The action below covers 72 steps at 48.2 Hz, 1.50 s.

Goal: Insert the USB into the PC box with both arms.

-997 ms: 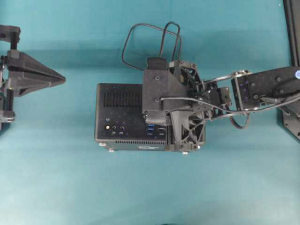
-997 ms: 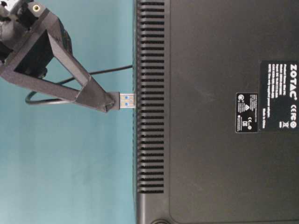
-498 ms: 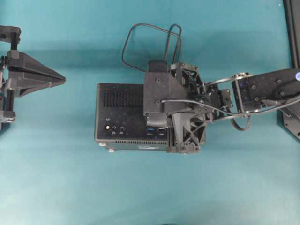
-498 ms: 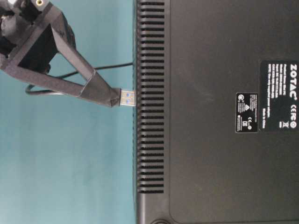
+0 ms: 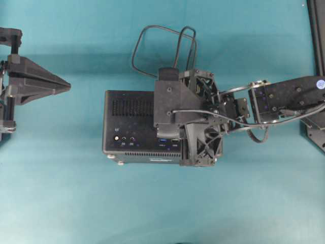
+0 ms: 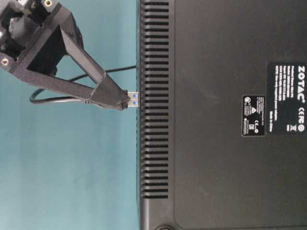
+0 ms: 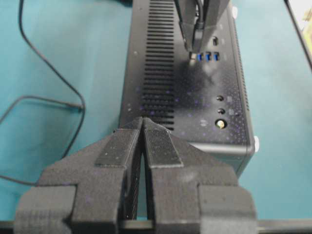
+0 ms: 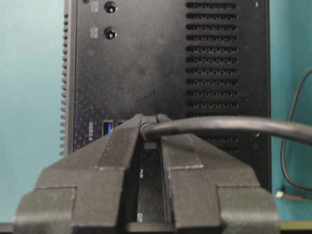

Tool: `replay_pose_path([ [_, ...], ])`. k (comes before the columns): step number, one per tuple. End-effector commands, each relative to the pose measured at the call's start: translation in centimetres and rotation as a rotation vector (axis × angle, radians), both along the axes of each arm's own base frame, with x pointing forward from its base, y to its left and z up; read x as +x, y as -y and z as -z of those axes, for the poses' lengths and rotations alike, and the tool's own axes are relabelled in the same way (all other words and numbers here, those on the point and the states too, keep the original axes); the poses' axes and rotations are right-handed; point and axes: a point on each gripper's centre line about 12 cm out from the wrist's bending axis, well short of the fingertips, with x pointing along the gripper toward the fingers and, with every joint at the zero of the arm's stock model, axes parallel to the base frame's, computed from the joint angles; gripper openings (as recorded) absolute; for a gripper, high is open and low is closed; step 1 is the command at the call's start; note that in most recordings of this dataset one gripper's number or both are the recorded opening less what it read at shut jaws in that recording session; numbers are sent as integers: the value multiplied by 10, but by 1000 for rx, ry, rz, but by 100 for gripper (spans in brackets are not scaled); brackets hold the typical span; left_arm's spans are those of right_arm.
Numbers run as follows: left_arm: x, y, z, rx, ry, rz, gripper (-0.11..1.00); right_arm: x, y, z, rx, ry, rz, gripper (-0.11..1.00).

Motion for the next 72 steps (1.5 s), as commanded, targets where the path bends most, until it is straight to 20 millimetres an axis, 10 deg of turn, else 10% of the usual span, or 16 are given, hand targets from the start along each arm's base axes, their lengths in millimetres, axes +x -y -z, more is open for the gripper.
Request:
replay_pose_path([
  [1, 1, 0, -6, 2, 21, -2, 7, -3, -2, 0, 5, -11, 6, 10],
  [44, 1, 0, -5, 2, 20, -2, 7, -1, -8, -10, -13, 19, 2, 13],
  [62, 1, 0, -7, -4, 23, -2, 8, -1, -5, -16, -27, 8, 13, 68],
  [72, 1, 0, -8, -12, 38, -3, 8, -1, -2, -30, -64, 24, 17, 71],
])
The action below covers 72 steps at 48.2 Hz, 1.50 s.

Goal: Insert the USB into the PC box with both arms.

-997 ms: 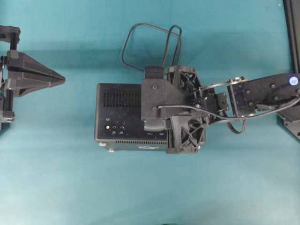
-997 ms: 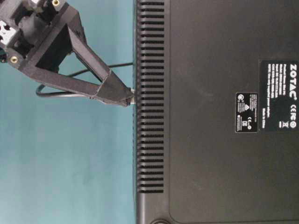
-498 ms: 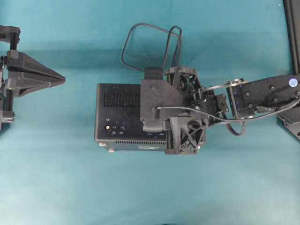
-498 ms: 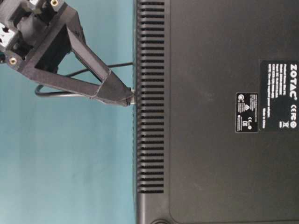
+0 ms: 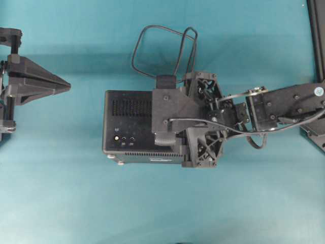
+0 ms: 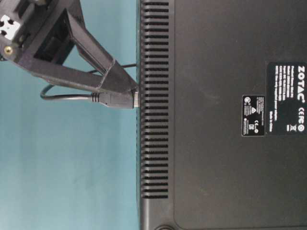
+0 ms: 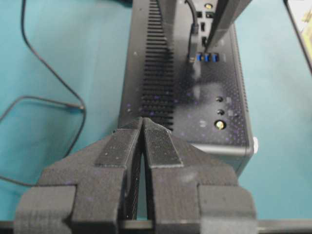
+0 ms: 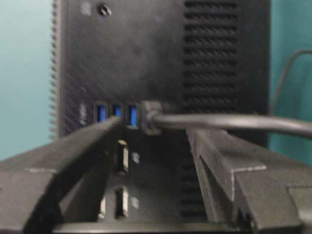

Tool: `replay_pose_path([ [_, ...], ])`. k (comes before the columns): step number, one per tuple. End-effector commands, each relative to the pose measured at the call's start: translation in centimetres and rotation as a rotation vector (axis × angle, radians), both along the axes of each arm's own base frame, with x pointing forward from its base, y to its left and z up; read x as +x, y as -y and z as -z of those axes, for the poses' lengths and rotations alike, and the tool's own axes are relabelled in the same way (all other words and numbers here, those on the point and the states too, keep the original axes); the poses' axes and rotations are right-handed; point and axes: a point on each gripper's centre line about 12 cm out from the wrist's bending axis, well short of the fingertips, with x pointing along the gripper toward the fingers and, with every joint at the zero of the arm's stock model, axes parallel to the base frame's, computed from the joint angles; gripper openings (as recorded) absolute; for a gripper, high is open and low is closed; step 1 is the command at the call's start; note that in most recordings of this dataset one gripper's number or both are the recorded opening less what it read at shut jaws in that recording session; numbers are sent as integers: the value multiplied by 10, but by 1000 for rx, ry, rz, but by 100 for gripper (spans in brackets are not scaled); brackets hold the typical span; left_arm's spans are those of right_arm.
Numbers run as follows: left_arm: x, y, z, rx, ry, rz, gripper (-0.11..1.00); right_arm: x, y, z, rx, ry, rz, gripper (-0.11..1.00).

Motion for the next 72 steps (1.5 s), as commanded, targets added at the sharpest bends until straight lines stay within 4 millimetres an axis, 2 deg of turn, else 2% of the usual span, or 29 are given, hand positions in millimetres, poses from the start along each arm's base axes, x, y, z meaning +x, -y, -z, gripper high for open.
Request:
replay_pose_path([
  [1, 1, 0, -7, -1, 31, -1, 8, 1, -1, -25, 3, 67, 4, 71],
  [10, 1, 1, -10, -7, 49, 1, 8, 6, 2, -42, -25, 116, 3, 71],
  [23, 1, 0, -10, -7, 49, 0, 8, 5, 2, -41, -8, 112, 29, 65],
  [39, 1, 1, -11, -7, 51, 1, 8, -1, -3, -26, 6, 98, 18, 29],
  [48, 2, 1, -14, -7, 58, 1, 7, -4, -7, -30, 40, 190, -8, 14],
  [56, 2, 1, -15, -7, 60, 1, 8, -11, -6, -34, 87, 256, 10, 12],
  [72, 2, 1, -14, -9, 58, 1, 8, -16, -10, -18, 92, 225, 8, 12],
])
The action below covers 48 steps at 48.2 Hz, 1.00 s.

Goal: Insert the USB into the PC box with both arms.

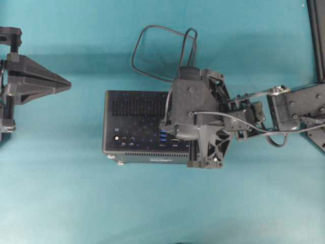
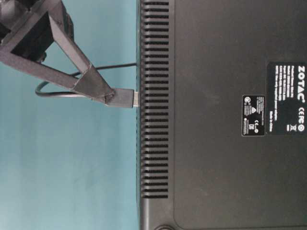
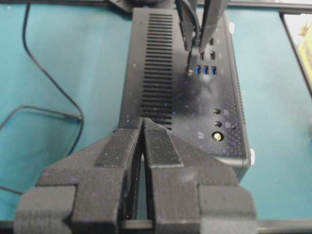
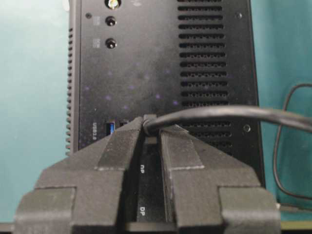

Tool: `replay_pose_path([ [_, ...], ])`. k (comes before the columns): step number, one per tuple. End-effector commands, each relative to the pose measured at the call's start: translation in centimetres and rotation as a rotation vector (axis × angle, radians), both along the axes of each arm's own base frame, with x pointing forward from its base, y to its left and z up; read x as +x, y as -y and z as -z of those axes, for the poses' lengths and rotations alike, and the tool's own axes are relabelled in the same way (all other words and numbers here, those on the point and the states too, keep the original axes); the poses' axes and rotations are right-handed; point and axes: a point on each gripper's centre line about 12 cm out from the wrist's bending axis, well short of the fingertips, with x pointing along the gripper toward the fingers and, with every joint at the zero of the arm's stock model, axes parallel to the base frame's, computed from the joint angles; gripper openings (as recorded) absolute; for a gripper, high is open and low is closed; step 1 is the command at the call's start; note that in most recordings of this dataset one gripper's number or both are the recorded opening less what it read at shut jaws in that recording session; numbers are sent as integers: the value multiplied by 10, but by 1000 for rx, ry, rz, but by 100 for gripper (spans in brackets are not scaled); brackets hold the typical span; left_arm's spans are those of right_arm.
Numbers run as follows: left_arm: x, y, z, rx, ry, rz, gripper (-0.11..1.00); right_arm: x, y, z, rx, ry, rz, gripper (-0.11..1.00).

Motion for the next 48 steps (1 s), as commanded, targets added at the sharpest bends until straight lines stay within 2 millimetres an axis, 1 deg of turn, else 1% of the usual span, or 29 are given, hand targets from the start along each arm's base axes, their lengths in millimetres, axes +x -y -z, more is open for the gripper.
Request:
replay_pose_path([
  [1, 1, 1, -12, 0, 35, 3, 7, -3, -6, -13, 21, 38, -9, 12],
  [18, 2, 0, -10, 2, 29, 1, 8, 0, -9, -16, 25, 55, -19, 12],
  [29, 1, 1, -8, 0, 25, 3, 8, 7, -11, -14, 25, 61, -23, 12],
  [38, 1, 1, -8, 0, 25, 3, 8, 11, -10, -9, 9, 10, -7, 12],
  [48, 1, 1, -8, 1, 26, 3, 7, 8, -16, -6, 5, -22, -14, 12],
])
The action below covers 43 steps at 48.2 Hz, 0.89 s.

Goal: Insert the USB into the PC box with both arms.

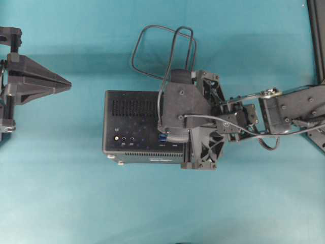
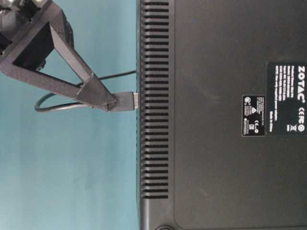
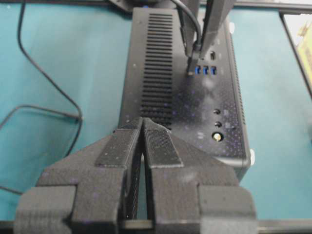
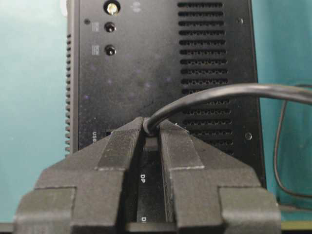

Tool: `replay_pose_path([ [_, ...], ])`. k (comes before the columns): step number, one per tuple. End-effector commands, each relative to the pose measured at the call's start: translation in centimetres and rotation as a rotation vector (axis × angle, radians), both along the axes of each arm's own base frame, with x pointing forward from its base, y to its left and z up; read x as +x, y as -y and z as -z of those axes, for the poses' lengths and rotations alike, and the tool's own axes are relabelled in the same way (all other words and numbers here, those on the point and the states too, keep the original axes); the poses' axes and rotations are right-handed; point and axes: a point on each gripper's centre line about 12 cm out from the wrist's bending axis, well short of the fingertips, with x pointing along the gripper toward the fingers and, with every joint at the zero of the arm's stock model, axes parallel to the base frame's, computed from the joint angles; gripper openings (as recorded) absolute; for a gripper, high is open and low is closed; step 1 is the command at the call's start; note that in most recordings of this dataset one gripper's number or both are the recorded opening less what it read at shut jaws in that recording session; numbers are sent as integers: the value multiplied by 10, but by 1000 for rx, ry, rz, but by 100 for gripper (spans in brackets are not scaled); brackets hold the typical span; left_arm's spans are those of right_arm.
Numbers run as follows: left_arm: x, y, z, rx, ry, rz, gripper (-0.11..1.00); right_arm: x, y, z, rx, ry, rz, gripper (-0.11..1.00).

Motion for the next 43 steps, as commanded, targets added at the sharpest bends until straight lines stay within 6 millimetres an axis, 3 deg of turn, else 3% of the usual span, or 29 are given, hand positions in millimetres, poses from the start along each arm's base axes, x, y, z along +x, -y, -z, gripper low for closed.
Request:
replay_pose_path([
  [1, 1, 1, -9, 3, 28, 4, 8, -2, -12, -6, 17, 11, -18, 12],
  [19, 0, 1, -9, 1, 29, 3, 8, -4, -23, -7, 22, 11, -44, 12],
  [33, 1, 1, -9, 1, 28, 3, 8, -3, 5, -4, -22, 9, 9, 12],
  [43, 1, 0, -9, 2, 28, 2, 8, -4, 3, -2, -27, 7, 3, 12],
])
